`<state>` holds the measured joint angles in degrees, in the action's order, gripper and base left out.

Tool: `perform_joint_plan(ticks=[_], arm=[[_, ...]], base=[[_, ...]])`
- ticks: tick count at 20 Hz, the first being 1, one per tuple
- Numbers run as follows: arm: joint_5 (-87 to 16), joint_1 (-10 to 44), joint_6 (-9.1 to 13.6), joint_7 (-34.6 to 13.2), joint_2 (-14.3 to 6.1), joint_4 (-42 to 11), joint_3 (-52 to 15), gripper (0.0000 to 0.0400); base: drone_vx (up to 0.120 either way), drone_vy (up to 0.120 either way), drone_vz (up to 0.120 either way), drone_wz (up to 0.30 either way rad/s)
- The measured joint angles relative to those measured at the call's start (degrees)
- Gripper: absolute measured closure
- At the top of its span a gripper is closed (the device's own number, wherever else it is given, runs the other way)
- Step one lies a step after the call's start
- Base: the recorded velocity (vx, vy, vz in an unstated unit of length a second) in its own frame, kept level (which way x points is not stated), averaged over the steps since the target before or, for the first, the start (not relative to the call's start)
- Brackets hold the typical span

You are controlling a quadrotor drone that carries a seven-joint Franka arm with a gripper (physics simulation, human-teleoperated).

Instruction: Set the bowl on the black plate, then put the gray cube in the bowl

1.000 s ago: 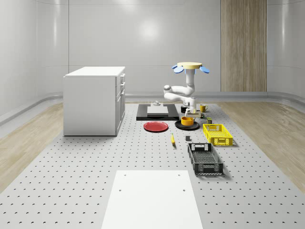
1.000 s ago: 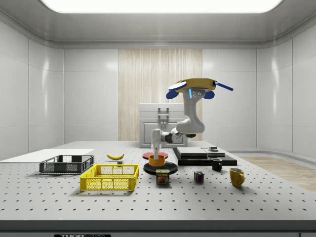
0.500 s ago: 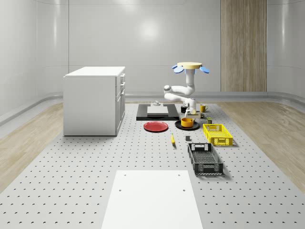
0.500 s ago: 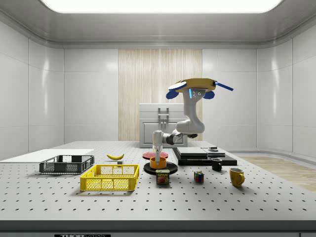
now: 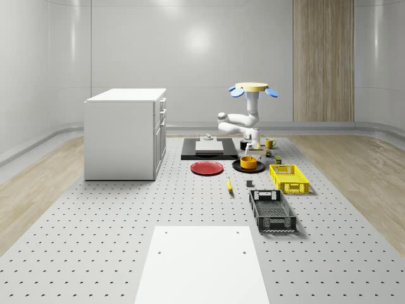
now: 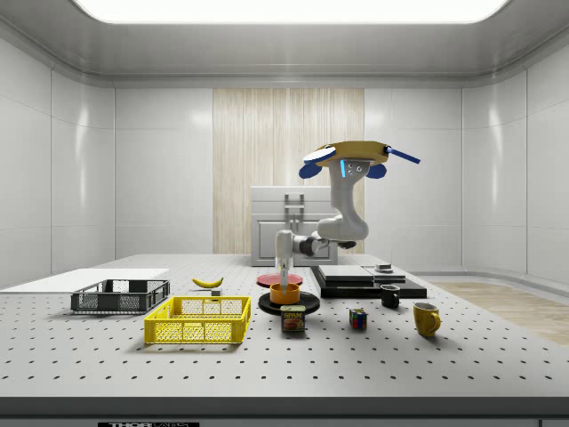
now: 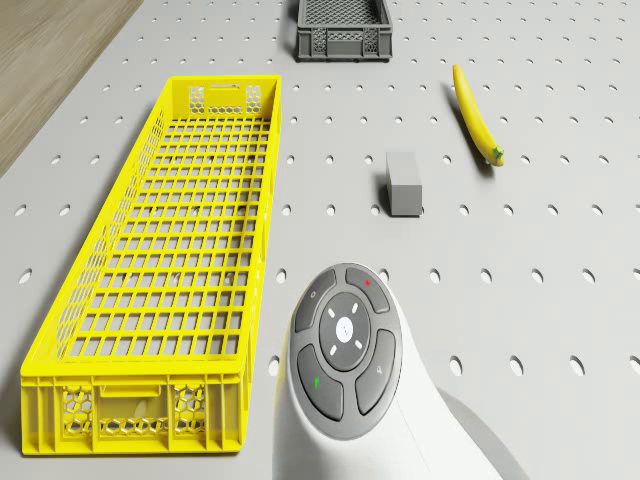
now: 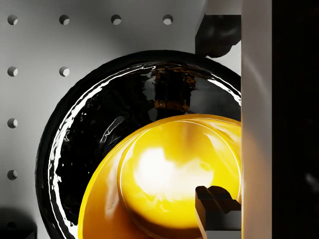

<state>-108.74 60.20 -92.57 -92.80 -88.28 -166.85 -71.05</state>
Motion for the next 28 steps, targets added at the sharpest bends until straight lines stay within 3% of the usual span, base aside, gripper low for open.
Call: perform_joint_plan(ticks=[4, 15, 28], arm=[[2.95, -0.5, 1.11, -0.01, 0.24, -0.75, -3.09, 0.0005], [5.56, -0.74, 1.75, -0.1, 0.22, -1.25, -5.77, 0.0], [5.93, -0.68, 1.5, -0.17, -0.11, -1.28, -6.08, 0.0]], base=[[0.01, -0.01, 0.0, 0.0], [0.12, -0.12, 0.0, 0.0], [0.12, -0.003, 0.0, 0.0]])
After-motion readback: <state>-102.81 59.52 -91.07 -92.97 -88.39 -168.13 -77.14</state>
